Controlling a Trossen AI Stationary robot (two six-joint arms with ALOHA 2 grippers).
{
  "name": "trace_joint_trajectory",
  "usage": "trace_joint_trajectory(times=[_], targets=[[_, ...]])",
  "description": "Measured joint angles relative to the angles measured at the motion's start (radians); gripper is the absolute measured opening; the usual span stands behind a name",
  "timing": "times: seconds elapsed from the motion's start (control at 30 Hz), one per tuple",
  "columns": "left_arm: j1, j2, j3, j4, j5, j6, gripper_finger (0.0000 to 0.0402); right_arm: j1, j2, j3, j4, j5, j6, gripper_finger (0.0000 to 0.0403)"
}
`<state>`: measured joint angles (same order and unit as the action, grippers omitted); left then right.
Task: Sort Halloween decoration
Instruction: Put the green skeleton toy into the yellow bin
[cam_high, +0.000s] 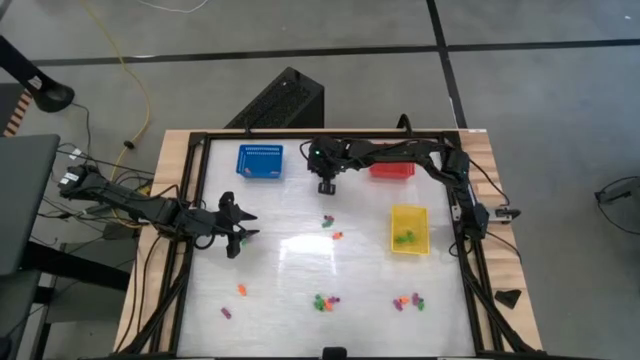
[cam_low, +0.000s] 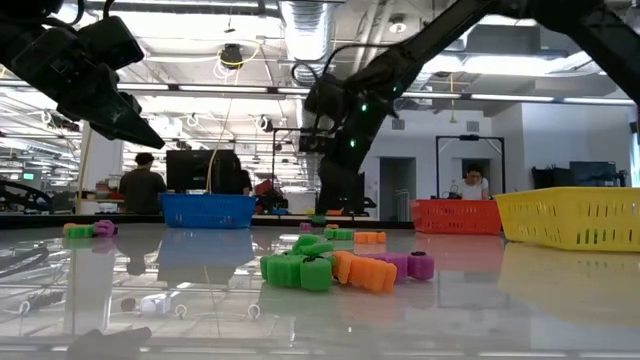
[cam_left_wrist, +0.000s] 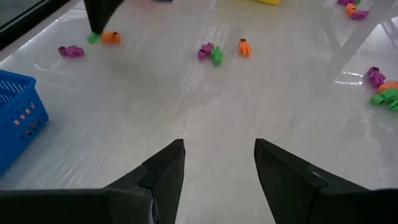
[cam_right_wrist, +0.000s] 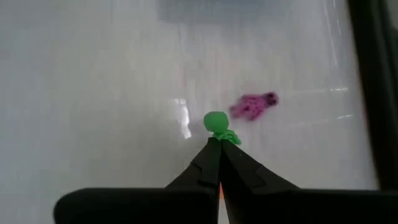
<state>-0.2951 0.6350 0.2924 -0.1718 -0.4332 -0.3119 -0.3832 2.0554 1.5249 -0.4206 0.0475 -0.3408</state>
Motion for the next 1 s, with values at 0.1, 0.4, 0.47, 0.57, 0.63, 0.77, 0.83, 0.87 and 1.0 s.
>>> trace_joint_trajectory(times=[0.1, 0.4, 0.47, 0.57, 0.63, 0.77, 0.83, 0.87, 1.0], targets=[[0.000, 0.000, 0.000, 0.000, 0.001, 0.000, 0.0183, 0.010, -0.038, 0.000, -0.026, -0.004, 0.006, 0.0031], [0.000, 0.000, 0.000, -0.002, 0.002, -0.006, 0.0183, 0.087, -0.132, 0.000, -0.198, -0.148, 0.100, 0.0021], [0.000, 0.000, 0.000, -0.003, 0.002, -0.006, 0.0183, 0.122, -0.162, 0.000, -0.272, -0.193, 0.121, 0.0024], [0.000, 0.000, 0.000, -0.003, 0.003, -0.006, 0.0183, 0.187, -0.222, 0.000, -0.414, -0.257, 0.138, 0.0022], [0.000, 0.000, 0.000, -0.003, 0.003, -0.006, 0.0183, 0.242, -0.272, -0.018, -0.493, -0.264, 0.164, 0.0021], [0.000, 0.000, 0.000, -0.004, 0.004, -0.004, 0.0183, 0.354, -0.396, -0.108, -0.543, -0.262, 0.261, 0.0021], [0.000, 0.000, 0.000, -0.004, 0.005, -0.004, 0.0183, 0.407, -0.470, -0.186, -0.503, -0.241, 0.319, 0.0022], [0.000, 0.000, 0.000, -0.003, 0.004, -0.004, 0.0183, 0.432, -0.503, -0.226, -0.482, -0.209, 0.356, 0.0022], [0.000, 0.000, 0.000, 0.000, 0.002, -0.004, 0.0183, 0.510, -0.621, -0.399, -0.457, -0.105, 0.547, 0.0022]])
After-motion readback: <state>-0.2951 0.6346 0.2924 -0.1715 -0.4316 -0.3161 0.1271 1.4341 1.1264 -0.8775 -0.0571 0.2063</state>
